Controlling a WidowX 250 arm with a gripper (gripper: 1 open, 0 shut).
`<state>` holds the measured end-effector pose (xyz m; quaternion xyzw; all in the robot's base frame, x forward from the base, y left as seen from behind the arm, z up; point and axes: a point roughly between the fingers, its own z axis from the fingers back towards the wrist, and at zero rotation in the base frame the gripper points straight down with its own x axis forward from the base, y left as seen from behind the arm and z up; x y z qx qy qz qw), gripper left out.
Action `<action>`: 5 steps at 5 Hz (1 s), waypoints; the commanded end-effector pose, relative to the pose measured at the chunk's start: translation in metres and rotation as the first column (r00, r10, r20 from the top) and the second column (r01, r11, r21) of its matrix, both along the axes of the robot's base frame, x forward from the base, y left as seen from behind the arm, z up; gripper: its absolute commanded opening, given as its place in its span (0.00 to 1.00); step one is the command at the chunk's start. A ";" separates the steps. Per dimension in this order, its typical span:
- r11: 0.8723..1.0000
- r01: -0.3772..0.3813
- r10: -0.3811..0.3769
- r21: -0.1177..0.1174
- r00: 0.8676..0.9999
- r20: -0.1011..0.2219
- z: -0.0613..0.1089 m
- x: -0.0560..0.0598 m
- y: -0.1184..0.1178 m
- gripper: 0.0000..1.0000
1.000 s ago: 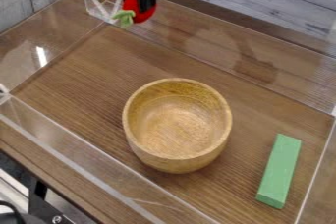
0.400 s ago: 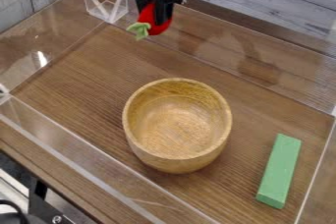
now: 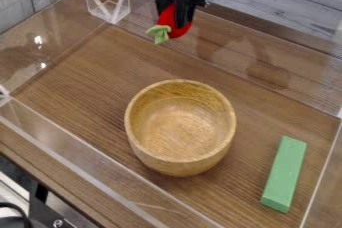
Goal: Move the red object to the right side of the table
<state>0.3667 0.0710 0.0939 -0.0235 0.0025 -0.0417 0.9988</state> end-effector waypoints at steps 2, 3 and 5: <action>1.000 -0.011 0.012 -0.014 0.997 0.077 0.026 -0.013 -0.095 0.00; 0.999 -0.018 0.020 -0.033 0.998 0.058 0.016 -0.016 -0.141 0.00; 0.994 -0.092 0.093 -0.058 0.996 0.015 -0.005 -0.032 -0.190 0.00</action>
